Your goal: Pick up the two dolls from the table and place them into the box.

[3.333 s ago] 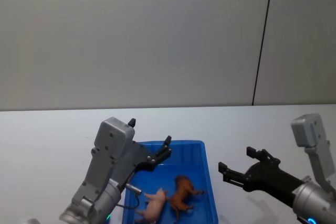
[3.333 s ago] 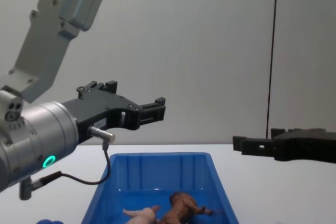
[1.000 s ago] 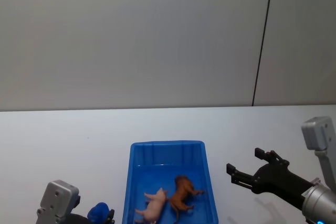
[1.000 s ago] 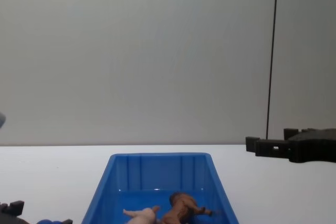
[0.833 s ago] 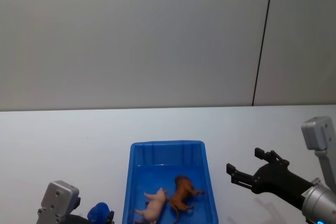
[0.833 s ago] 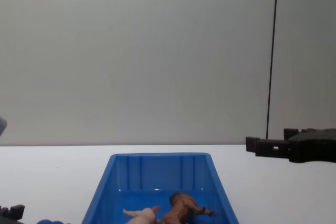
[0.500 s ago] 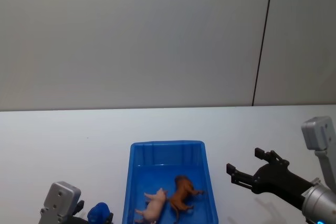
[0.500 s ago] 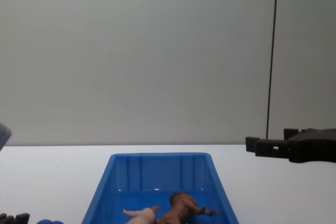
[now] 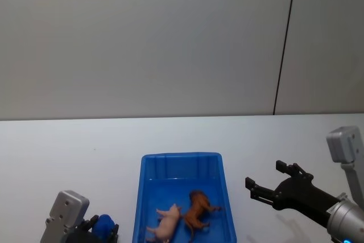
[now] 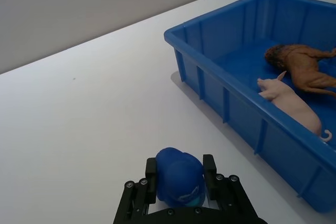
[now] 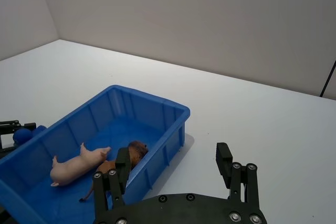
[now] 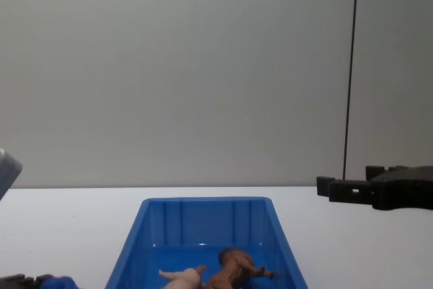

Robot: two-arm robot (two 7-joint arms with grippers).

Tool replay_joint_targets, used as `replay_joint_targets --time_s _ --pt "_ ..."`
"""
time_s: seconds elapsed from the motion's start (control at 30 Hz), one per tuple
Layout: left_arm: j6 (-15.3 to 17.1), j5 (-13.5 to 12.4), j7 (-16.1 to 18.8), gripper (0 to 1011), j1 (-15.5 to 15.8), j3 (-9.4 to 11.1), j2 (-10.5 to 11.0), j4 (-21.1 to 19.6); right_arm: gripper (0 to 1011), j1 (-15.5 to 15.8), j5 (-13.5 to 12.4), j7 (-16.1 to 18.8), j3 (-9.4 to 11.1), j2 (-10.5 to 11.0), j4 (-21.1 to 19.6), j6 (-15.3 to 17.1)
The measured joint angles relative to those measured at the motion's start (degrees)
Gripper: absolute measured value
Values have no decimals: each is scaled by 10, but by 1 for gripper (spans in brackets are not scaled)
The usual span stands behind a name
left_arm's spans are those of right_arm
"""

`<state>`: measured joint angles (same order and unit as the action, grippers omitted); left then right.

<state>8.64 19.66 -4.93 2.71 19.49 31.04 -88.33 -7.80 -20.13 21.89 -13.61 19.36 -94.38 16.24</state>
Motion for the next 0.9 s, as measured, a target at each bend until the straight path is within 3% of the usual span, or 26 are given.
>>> replay_joint_targets --time_s 0.5,0.73,0.9 --pt "-2 -35 -20 426 32 -16 1 -28 1001 0 0 0 0 0 0 0" --pt "-14 -63 -48 383 67 -16 -16 -31 1001 0 0 0 0 0 0 0" --pt "-27 -82 -75 355 97 -8 -40 -16 1001 0 0 0 0 0 0 0"
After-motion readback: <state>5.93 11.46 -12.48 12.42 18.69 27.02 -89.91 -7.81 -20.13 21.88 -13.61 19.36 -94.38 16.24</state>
